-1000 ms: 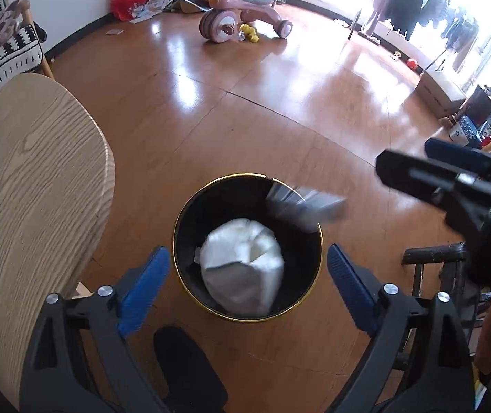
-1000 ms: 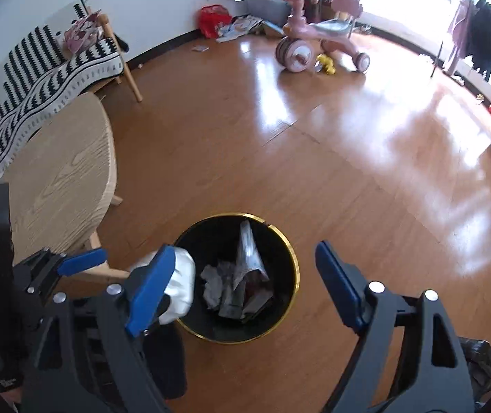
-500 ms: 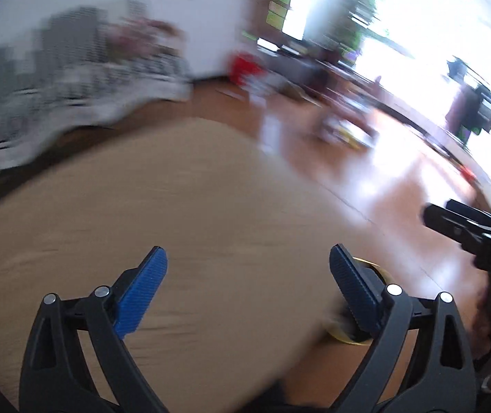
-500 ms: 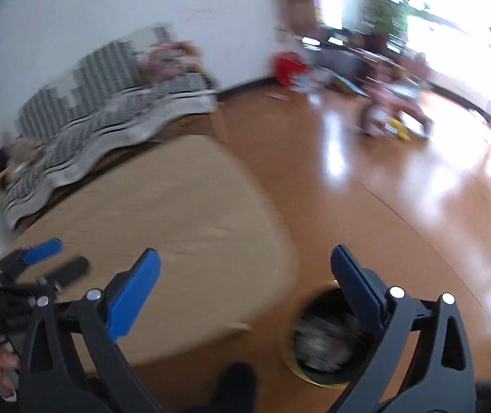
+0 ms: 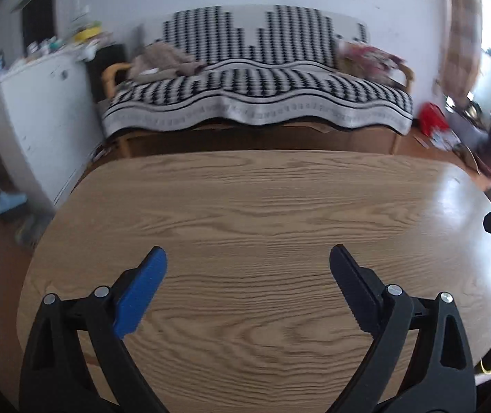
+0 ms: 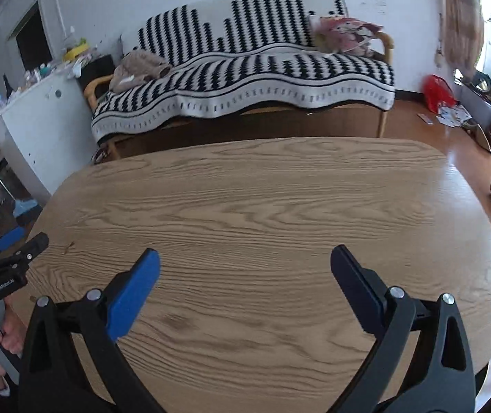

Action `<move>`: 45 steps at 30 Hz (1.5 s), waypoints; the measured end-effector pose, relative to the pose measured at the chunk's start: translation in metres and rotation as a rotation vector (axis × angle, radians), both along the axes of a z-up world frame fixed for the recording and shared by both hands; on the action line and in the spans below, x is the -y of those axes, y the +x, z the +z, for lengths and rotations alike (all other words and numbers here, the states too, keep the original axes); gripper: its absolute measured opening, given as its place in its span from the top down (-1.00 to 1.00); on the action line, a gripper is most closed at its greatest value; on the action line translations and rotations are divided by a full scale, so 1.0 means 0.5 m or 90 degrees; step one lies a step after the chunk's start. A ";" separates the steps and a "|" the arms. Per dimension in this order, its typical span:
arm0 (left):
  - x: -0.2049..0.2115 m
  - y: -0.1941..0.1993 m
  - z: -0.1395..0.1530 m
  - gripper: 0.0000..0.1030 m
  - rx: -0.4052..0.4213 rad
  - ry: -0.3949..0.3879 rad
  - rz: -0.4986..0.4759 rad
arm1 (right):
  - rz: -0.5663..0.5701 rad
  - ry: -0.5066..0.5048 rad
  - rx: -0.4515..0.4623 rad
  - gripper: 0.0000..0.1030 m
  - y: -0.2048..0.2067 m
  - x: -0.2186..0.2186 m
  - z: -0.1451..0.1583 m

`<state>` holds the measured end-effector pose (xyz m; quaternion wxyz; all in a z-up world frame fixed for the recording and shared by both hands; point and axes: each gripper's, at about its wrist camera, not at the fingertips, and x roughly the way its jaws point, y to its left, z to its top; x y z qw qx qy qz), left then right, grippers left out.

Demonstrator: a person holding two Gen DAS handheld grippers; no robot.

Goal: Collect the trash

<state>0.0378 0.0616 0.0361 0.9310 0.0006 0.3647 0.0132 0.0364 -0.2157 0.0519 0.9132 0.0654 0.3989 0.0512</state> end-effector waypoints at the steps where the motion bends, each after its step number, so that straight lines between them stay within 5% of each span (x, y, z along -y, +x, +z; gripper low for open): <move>1: -0.015 0.002 -0.007 -0.80 -0.010 -0.016 0.000 | 0.003 -0.001 -0.002 -0.86 0.006 -0.014 -0.007; 8: -0.053 0.015 -0.044 -0.80 -0.054 -0.055 0.006 | 0.017 -0.079 -0.035 -0.86 0.029 -0.063 -0.105; 11: -0.046 0.036 -0.052 -0.80 -0.050 -0.033 0.003 | 0.028 -0.084 -0.048 -0.86 0.027 -0.073 -0.120; 22: -0.005 0.046 -0.055 -0.80 -0.037 0.009 -0.008 | 0.012 -0.067 -0.053 -0.86 0.015 -0.061 -0.122; 45: -0.011 0.049 -0.064 -0.80 -0.040 0.013 0.002 | -0.002 -0.045 -0.060 -0.86 0.018 -0.042 -0.118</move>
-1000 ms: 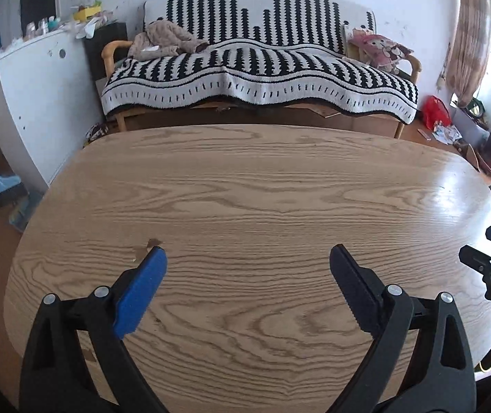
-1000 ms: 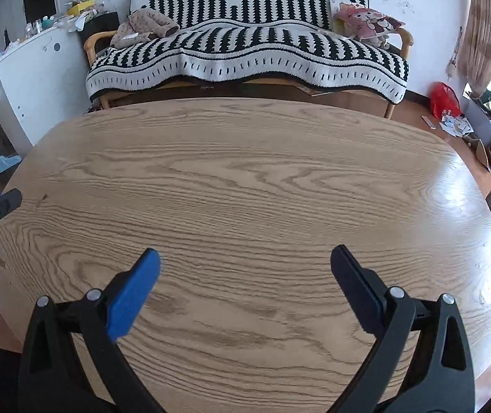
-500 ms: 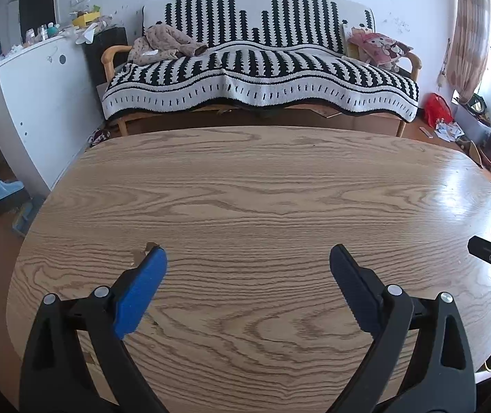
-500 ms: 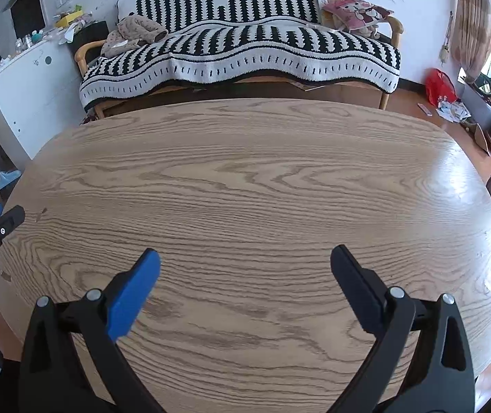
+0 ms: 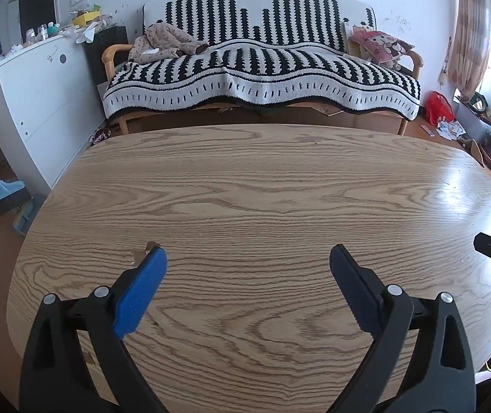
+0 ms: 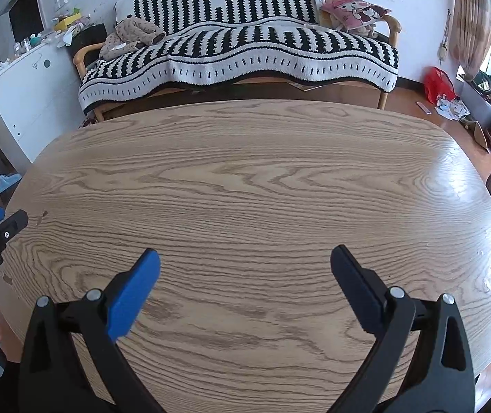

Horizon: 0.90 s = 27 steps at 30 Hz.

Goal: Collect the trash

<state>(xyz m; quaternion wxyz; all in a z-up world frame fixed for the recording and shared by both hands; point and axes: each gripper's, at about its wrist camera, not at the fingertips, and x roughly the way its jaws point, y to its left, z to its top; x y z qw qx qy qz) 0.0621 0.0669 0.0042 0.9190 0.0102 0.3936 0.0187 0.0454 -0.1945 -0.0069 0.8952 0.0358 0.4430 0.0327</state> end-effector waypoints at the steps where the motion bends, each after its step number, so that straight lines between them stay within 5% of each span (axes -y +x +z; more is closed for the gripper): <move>1: 0.000 0.000 0.000 -0.80 0.000 0.000 0.001 | -0.001 -0.001 0.000 -0.86 0.000 0.000 0.000; 27: 0.001 -0.001 -0.004 -0.80 -0.006 -0.009 -0.011 | -0.003 0.000 0.000 -0.86 0.003 0.003 0.004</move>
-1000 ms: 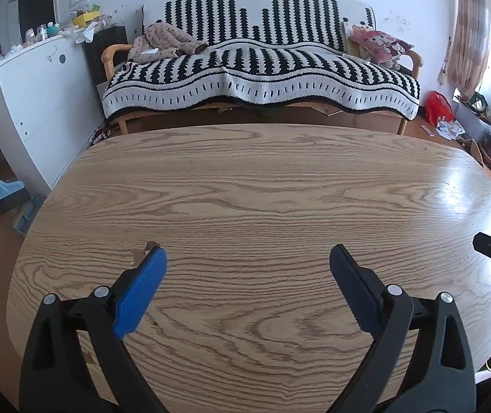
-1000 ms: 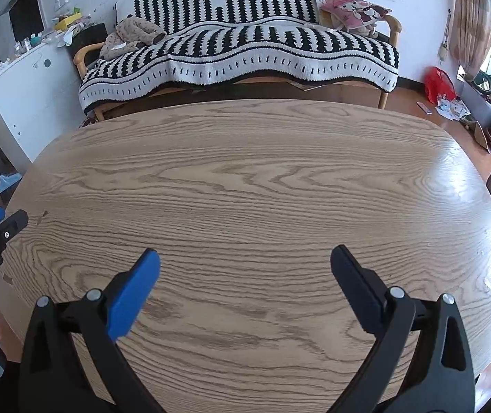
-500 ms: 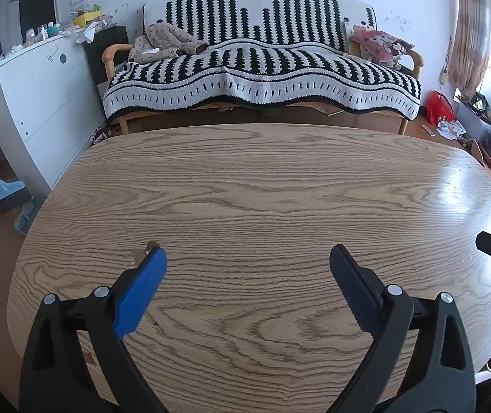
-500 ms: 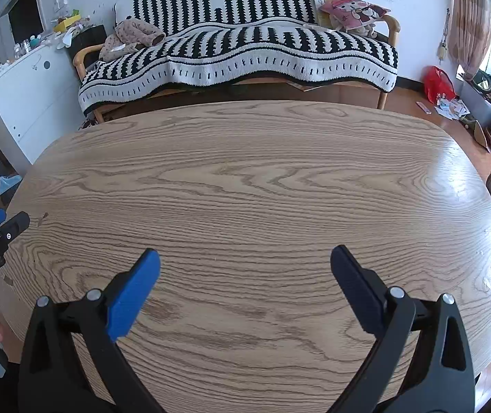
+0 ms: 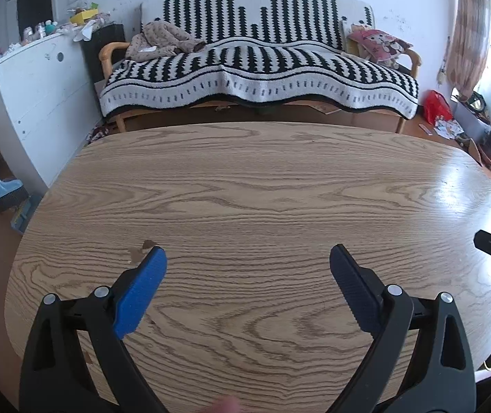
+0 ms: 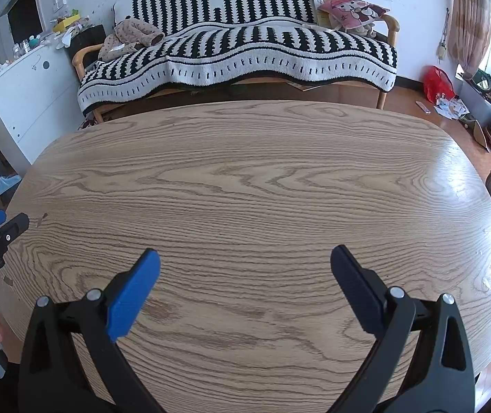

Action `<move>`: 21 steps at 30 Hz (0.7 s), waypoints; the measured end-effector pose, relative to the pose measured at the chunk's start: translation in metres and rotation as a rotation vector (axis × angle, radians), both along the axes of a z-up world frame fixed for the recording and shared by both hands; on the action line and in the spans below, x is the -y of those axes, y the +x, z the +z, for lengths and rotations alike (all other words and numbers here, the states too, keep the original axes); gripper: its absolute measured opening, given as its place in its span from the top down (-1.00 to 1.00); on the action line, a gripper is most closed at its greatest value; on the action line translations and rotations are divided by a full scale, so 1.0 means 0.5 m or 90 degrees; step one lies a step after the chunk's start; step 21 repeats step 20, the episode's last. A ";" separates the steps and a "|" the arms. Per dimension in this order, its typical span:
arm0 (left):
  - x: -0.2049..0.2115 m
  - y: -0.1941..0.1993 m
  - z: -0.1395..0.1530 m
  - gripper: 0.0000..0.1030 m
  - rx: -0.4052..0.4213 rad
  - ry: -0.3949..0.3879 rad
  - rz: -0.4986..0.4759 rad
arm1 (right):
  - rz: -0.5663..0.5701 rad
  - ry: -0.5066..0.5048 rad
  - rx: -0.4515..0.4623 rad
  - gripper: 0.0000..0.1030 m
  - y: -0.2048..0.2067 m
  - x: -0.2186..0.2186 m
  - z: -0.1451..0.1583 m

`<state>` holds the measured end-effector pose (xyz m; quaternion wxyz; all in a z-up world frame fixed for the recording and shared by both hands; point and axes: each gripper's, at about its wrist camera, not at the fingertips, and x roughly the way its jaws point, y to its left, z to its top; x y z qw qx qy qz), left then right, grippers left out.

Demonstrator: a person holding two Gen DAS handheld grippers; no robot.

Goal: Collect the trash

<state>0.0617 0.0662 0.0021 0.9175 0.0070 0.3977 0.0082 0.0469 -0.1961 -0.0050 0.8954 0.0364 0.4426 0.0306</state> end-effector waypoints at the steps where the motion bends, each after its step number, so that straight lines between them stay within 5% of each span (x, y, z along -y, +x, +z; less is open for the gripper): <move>1: 0.002 -0.001 -0.002 -0.80 -0.001 0.000 -0.005 | 0.000 0.000 0.001 -0.86 0.000 0.000 0.000; 21: -0.002 -0.001 -0.005 -0.82 -0.004 -0.003 0.004 | -0.008 0.001 0.001 -0.86 0.008 0.002 0.002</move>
